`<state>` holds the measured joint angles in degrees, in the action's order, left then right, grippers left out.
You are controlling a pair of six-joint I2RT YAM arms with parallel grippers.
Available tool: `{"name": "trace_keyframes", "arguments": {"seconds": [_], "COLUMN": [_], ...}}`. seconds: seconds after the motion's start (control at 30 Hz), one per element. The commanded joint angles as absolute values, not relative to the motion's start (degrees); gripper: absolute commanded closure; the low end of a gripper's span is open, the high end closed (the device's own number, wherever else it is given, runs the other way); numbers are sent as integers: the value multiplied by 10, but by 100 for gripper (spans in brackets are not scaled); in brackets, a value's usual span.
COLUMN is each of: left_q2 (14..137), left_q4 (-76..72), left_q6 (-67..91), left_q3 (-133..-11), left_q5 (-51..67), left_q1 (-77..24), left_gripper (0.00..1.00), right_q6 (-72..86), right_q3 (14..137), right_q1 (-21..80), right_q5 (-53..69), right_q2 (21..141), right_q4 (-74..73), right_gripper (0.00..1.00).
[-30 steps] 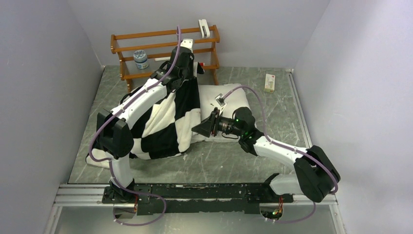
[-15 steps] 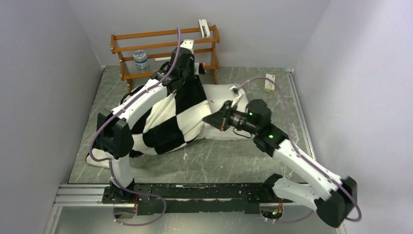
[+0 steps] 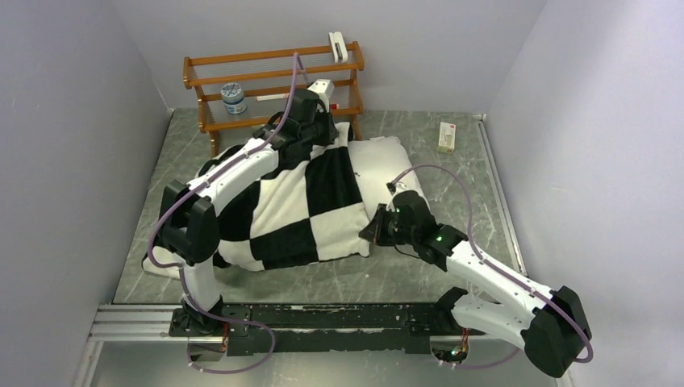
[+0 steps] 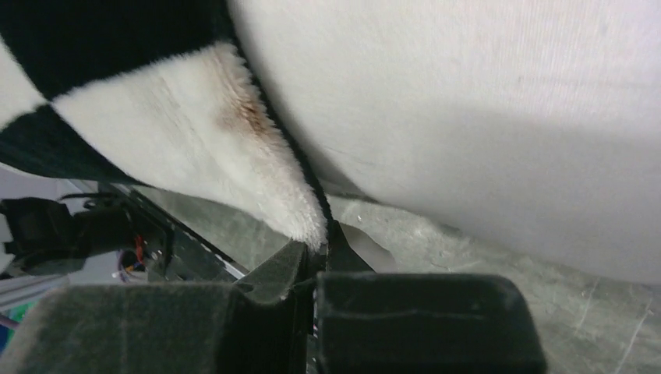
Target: Put the pillow into the pillowcase
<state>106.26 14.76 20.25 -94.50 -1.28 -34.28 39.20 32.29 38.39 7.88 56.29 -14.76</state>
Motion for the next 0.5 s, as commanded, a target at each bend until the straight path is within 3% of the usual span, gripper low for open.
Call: {"name": "trace_keyframes", "arguments": {"seconds": [0.0, 0.13, 0.2, 0.33, 0.47], "left_q2": [1027, 1027, 1031, 1031, 1019], "left_q4": [66, 76, 119, 220, 297], "left_q6": [233, 234, 223, 199, 188], "left_q3": [-928, -931, -961, -1041, -1068], "left_q5": [86, 112, 96, 36, -49], "left_q1": [-335, -344, -350, -364, -393], "left_gripper": [95, 85, 69, 46, 35], "right_q6": [388, 395, 393, 357, 315], "right_q3": [380, 402, 415, 460, 505], "right_q1": [386, 385, 386, 381, 315], "right_q5": [29, 20, 6, -43, -3], "right_q2": [549, 543, 531, 517, 552], "right_q4": [-144, -166, -183, -205, -191], "right_gripper": [99, 67, 55, 37, 23]}}
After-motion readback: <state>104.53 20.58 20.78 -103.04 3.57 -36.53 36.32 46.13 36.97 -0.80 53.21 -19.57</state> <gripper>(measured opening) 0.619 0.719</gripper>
